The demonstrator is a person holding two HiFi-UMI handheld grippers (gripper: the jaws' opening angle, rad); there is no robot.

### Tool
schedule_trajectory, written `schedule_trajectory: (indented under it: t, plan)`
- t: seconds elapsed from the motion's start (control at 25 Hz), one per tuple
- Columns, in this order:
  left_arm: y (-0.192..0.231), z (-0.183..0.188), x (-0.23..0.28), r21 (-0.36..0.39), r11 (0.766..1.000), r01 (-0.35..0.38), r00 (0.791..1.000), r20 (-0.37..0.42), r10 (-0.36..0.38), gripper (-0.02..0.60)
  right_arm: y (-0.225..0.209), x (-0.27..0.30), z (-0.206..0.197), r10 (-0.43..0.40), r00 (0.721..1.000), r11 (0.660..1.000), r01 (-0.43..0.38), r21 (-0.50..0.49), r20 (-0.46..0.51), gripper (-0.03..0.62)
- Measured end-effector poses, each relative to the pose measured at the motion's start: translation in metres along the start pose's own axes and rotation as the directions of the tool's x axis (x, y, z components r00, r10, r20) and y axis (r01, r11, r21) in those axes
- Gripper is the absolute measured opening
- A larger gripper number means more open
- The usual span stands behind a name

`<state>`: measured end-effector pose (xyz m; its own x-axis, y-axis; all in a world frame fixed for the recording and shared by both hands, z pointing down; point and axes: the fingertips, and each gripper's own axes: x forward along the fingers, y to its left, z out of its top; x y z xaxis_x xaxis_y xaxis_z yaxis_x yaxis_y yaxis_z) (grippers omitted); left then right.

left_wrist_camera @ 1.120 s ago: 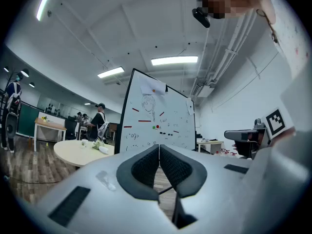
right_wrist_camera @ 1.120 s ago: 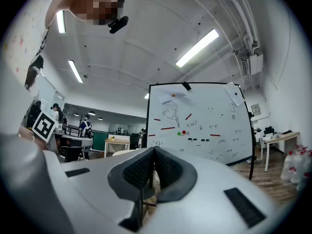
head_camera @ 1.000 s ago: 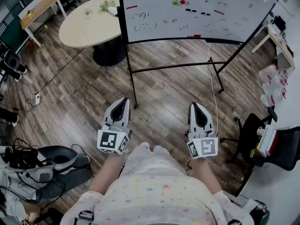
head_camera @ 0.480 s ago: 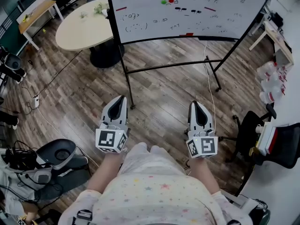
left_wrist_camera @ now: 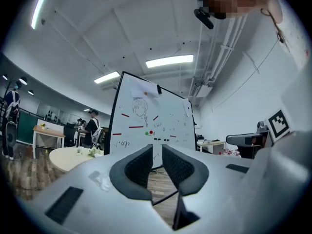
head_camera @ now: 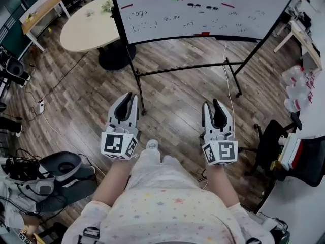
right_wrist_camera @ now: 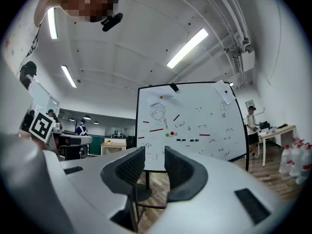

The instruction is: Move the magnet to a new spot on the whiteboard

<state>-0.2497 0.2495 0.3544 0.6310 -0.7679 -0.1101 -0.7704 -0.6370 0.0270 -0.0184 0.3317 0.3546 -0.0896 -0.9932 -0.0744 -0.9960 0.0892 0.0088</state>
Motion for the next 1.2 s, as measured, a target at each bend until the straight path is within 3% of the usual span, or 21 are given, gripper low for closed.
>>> schedule_trajectory:
  t: [0.24, 0.8, 1.2]
  plan:
    - [0.017, 0.0, 0.048, -0.015, 1.0, 0.011, 1.0, 0.0, -0.011, 0.184, -0.006, 0.046, 0.009, -0.001, 1.0, 1.0, 0.001, -0.018, 0.025, 0.153]
    - [0.111, 0.021, 0.164, 0.01, 0.994, 0.106, 0.993, 0.058, -0.106, 0.201, 0.005, 0.189, 0.033, -0.053, 0.995, 0.996, 0.058, -0.065, 0.086, 0.167]
    - [0.183, 0.005, 0.197, 0.007, 1.0, 0.025, 0.999, 0.028, -0.025, 0.206, 0.002, 0.258, 0.023, -0.063, 0.997, 0.997, 0.065, -0.033, 0.048, 0.181]
